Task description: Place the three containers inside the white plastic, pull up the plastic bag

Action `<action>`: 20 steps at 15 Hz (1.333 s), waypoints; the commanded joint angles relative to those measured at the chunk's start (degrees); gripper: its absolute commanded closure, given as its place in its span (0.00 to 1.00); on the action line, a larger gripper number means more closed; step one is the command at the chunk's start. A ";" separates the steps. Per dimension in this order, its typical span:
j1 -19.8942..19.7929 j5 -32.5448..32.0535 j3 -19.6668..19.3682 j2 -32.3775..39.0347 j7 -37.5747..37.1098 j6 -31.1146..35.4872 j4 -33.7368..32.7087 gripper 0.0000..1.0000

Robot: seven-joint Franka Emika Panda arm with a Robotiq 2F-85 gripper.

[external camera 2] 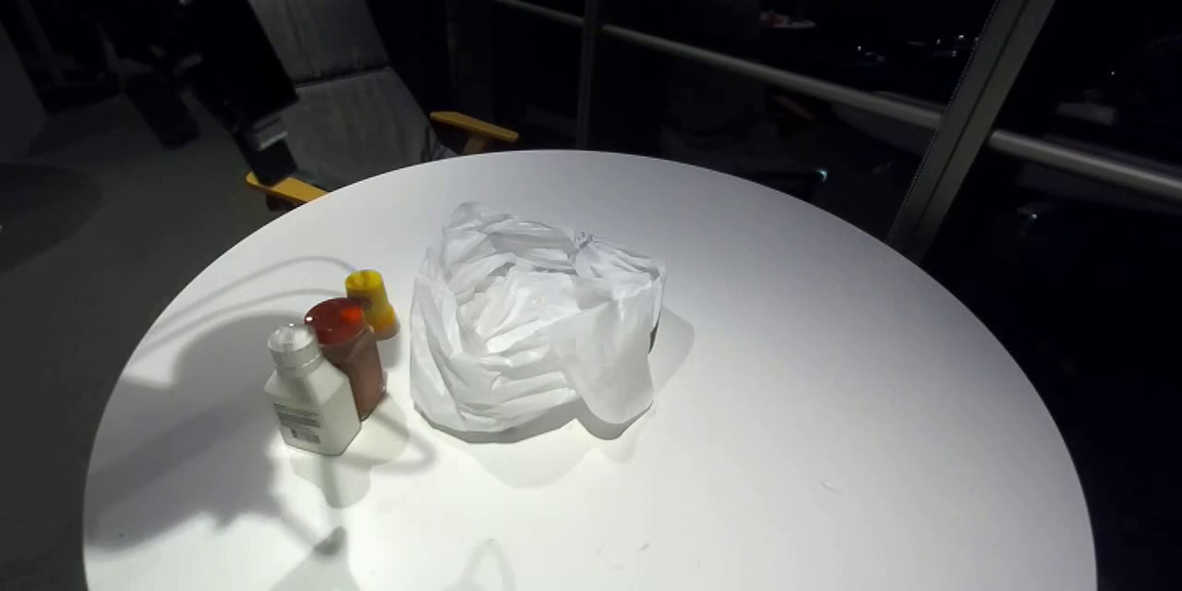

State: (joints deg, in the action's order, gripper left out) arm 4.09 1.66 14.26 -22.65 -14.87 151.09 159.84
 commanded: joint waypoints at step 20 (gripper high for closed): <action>-2.24 -30.26 -5.93 28.19 -22.88 22.55 -4.36 0.00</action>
State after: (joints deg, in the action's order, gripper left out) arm 1.24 -24.54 9.86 3.61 -33.68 172.38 157.46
